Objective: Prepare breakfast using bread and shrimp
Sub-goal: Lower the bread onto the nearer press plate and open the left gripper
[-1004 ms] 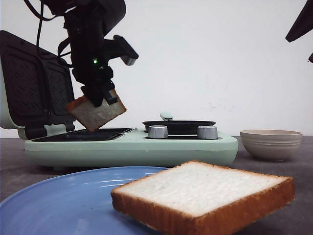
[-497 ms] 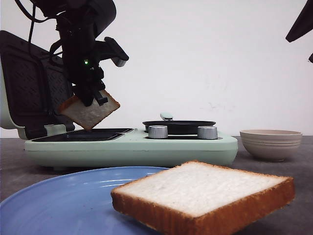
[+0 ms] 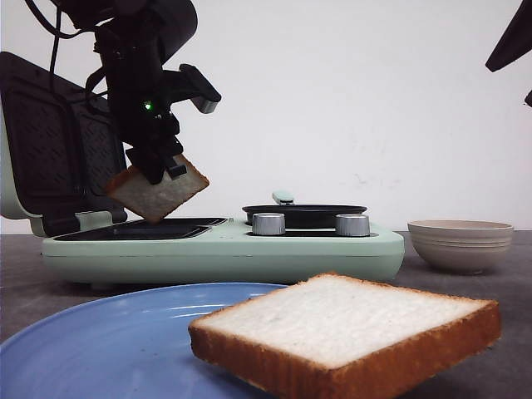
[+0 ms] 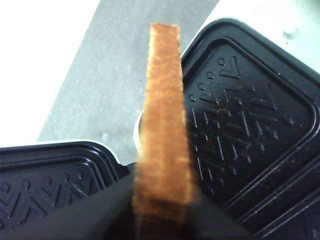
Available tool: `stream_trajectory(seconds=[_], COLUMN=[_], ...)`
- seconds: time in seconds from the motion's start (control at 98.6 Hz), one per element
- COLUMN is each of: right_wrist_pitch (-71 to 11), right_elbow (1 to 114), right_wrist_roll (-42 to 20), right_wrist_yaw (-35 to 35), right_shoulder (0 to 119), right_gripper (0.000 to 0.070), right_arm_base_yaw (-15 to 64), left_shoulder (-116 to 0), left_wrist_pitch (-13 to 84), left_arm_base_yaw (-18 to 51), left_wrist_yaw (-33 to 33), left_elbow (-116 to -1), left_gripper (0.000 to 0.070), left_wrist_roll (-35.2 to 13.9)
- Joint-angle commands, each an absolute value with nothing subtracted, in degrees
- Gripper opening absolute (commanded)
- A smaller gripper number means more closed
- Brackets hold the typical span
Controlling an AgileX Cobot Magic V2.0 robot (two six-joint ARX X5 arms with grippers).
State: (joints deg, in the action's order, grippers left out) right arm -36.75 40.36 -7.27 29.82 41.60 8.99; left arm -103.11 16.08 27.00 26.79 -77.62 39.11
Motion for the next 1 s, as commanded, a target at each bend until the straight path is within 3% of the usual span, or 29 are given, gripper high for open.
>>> stream_trajectory(seconds=[0.0, 0.041, 0.304, 0.629, 0.771, 0.994], right_wrist_pitch=[-36.49, -36.49, -36.49, -36.49, -36.49, -36.49], right_elbow=[41.19, 41.19, 41.19, 41.19, 41.19, 41.19], right_wrist_roll=[-6.55, -6.55, -6.42, -6.42, -6.42, -6.42], right_wrist_yaw=[30.0, 30.0, 30.0, 30.0, 30.0, 30.0], right_shoulder=[41.78, 41.78, 41.78, 41.78, 41.78, 41.78], right_gripper=[0.0343, 0.0343, 0.0343, 0.0343, 0.0343, 0.0343], right_arm_base_yaw=[9.26, 9.26, 9.26, 9.26, 9.26, 9.26], left_shoulder=[-104.12, -104.12, -104.12, -104.12, -104.12, -104.12], left_wrist_pitch=[15.59, 15.59, 16.82, 17.58, 19.2, 19.68], left_arm_base_yaw=[27.18, 27.18, 27.18, 27.18, 27.16, 27.16], left_wrist_yaw=[26.3, 26.28, 23.92, 20.56, 16.86, 16.08], left_elbow=[-79.09, -79.09, -79.09, -79.09, -79.09, -79.11], left_gripper=[0.0289, 0.0326, 0.0327, 0.0328, 0.0441, 0.0441], left_wrist_roll=[39.44, 39.42, 39.09, 34.33, 31.27, 29.45])
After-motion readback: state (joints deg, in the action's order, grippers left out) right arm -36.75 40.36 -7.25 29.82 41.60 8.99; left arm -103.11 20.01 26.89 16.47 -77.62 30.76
